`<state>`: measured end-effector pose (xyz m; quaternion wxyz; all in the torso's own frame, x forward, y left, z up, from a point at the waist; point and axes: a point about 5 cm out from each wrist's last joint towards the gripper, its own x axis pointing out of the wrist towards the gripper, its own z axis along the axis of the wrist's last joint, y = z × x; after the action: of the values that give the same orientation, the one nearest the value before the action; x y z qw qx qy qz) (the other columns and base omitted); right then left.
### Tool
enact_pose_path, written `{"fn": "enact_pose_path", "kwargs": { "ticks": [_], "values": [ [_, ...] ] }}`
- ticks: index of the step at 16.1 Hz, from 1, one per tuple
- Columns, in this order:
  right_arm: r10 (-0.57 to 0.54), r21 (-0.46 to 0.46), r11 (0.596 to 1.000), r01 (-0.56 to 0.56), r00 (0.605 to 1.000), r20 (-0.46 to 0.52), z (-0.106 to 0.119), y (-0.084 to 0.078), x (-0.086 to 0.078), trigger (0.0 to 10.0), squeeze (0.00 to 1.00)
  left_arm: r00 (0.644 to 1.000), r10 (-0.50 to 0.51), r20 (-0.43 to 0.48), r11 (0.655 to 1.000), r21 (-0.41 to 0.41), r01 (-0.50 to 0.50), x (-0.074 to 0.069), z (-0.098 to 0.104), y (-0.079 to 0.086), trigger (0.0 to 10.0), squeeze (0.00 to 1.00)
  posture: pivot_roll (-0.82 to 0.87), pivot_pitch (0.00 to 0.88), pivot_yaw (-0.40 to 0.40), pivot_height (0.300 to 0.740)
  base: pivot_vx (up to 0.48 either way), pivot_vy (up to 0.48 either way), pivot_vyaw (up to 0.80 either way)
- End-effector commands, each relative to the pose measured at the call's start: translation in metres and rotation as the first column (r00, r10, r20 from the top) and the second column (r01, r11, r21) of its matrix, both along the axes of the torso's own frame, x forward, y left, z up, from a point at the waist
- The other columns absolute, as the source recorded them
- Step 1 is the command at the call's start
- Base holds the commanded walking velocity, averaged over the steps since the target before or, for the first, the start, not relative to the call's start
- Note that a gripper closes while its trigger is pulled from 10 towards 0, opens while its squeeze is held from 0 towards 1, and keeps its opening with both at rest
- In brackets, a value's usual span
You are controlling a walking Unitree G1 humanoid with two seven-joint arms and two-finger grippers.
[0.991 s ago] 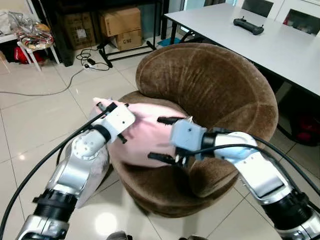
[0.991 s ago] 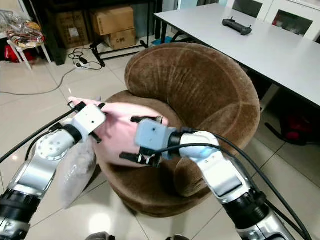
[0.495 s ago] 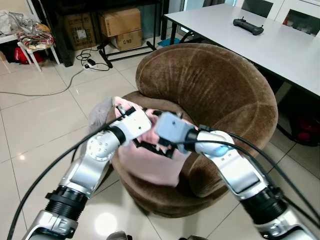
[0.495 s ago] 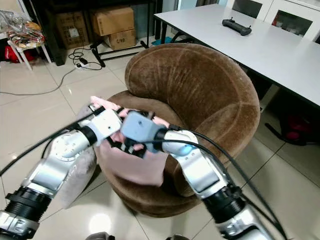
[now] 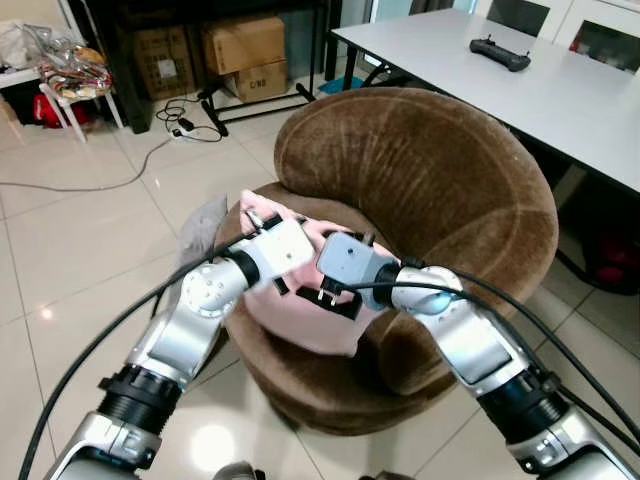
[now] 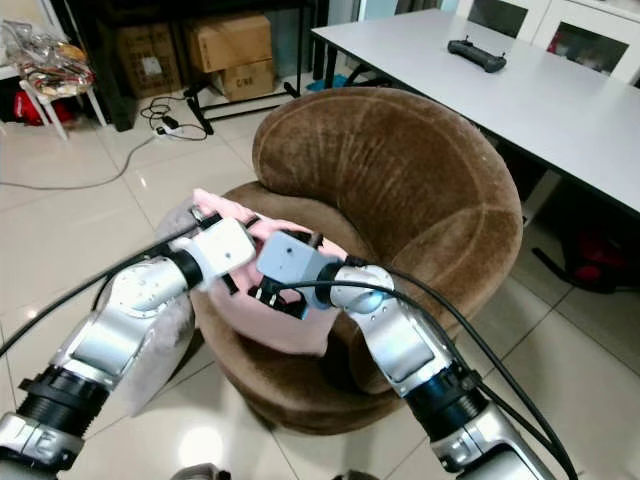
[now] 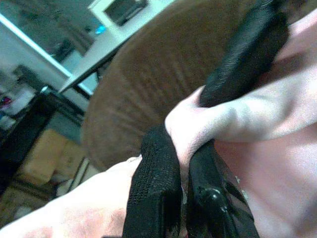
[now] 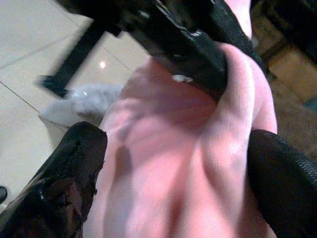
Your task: Move the pillow to the sofa from floor
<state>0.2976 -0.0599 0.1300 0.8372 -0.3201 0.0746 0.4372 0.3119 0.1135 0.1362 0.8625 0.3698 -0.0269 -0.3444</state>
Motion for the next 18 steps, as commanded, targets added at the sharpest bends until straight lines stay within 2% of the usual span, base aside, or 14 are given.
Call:
{"fn": "enact_pose_path", "kwargs": {
  "ticks": [1, 2, 4, 6, 9, 10, 11, 18],
  "values": [
    [-0.053, -0.024, 0.998, 0.053, 0.999, 0.002, -0.001, -0.004, 0.006, 10.0, 0.00, 0.993, -0.078, 0.083, 0.997, -0.020, 0.080, -0.003, 0.020, -0.012, 10.0, 0.00, 0.03, 0.000, -0.028, 0.740, 0.000, 0.000, 0.00],
    [-0.114, -0.014, 0.993, 0.114, 0.993, -0.015, 0.000, -0.007, 0.012, 10.0, 0.00, 0.991, -0.107, 0.077, 0.994, -0.006, 0.107, -0.006, 0.020, -0.015, 10.0, 0.00, 0.04, 0.000, -0.020, 0.740, 0.000, 0.000, 0.00],
    [-0.192, -0.060, 0.980, 0.190, 0.981, -0.022, -0.005, -0.015, 0.018, 10.0, 0.00, 0.988, -0.136, 0.075, 0.991, 0.021, 0.134, -0.009, 0.020, -0.018, 10.0, 0.00, 0.04, 0.000, -0.018, 0.740, 0.000, 0.000, 0.00],
    [-0.214, -0.076, 0.974, 0.212, 0.976, -0.031, -0.007, -0.019, 0.020, 10.0, 0.00, 0.987, -0.145, 0.074, 0.989, 0.032, 0.143, -0.010, 0.019, -0.019, 10.0, 0.00, 0.04, 0.000, -0.018, 0.740, 0.000, 0.000, 0.00],
    [-0.138, -0.095, 0.987, 0.132, 0.989, -0.051, -0.011, -0.015, 0.013, 10.0, 0.00, 0.984, -0.163, 0.075, 0.986, 0.050, 0.159, -0.011, 0.020, -0.019, 10.0, 0.00, 0.04, 0.000, -0.016, 0.740, 0.000, 0.000, 0.00],
    [-0.128, -0.097, 0.988, 0.121, 0.990, -0.061, -0.013, -0.014, 0.011, 4.5, 0.00, 0.984, -0.162, 0.078, 0.986, 0.048, 0.159, -0.011, 0.021, -0.019, 10.0, 0.00, 0.04, 0.000, -0.017, 0.740, 0.000, 0.000, 0.00],
    [-0.089, -0.094, 0.992, 0.080, 0.991, -0.097, -0.017, -0.011, 0.005, 0.0, 0.00, 0.983, -0.158, 0.092, 0.987, 0.043, 0.154, -0.010, 0.025, -0.019, 10.0, 0.00, 0.04, 0.000, -0.017, 0.740, 0.000, 0.000, 0.00],
    [-0.088, -0.081, 0.994, 0.079, 0.990, -0.108, -0.019, -0.012, 0.002, 0.0, 0.00, 0.984, -0.137, 0.110, 0.991, 0.017, 0.136, -0.010, 0.031, -0.017, 10.0, 0.00, 0.04, 0.000, -0.017, 0.740, 0.000, 0.000, 0.00]
  ]
}}
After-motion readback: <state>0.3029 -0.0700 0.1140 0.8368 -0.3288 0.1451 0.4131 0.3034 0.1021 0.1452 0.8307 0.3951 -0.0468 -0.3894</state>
